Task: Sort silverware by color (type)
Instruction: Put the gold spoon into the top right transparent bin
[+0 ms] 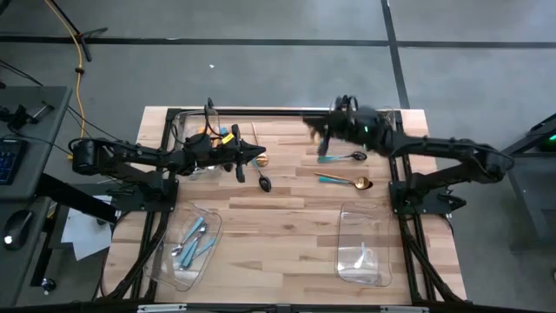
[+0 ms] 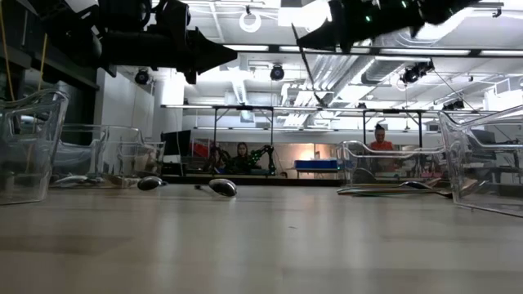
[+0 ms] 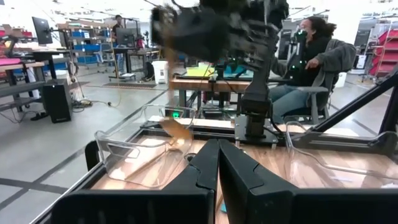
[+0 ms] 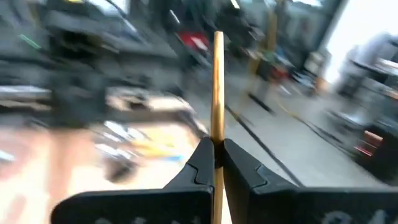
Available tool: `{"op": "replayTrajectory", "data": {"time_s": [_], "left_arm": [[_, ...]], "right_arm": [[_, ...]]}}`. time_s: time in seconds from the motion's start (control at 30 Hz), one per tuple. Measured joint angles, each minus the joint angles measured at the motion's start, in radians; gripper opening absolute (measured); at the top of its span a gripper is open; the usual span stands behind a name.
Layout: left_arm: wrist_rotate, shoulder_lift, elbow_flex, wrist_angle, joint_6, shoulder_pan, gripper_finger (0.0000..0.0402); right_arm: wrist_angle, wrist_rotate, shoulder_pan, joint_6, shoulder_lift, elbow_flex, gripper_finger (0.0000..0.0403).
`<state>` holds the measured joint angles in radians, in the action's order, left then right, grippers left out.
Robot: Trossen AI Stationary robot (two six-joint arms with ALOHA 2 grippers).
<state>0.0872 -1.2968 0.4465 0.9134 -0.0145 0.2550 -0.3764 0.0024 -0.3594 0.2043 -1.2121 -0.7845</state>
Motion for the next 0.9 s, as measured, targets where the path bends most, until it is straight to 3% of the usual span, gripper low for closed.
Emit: {"op": "replayTrajectory", "data": {"time_s": [0.2, 0.37, 0.6, 0.9], "left_arm": [[0.0, 0.0, 0.0, 0.001, -0.001, 0.0, 0.0003], [0.0, 0.0, 0.0, -0.002, -0.02, 0.0, 0.0003], [-0.001, 0.0, 0.0, -0.002, -0.035, -0.001, 0.0003], [-0.001, 0.0, 0.0, -0.003, -0.037, -0.001, 0.0003]], "right_arm": [[0.515, 0.193, -0.103, 0.126, -0.032, -0.327, 0.0], [0.713, 0.232, -0.208, 0.126, -0.062, -0.449, 0.0], [0.792, 0.226, -0.288, 0.086, -0.065, -0.425, 0.0], [0.866, 0.226, -0.431, 0.066, -0.065, -0.272, 0.0]]}}
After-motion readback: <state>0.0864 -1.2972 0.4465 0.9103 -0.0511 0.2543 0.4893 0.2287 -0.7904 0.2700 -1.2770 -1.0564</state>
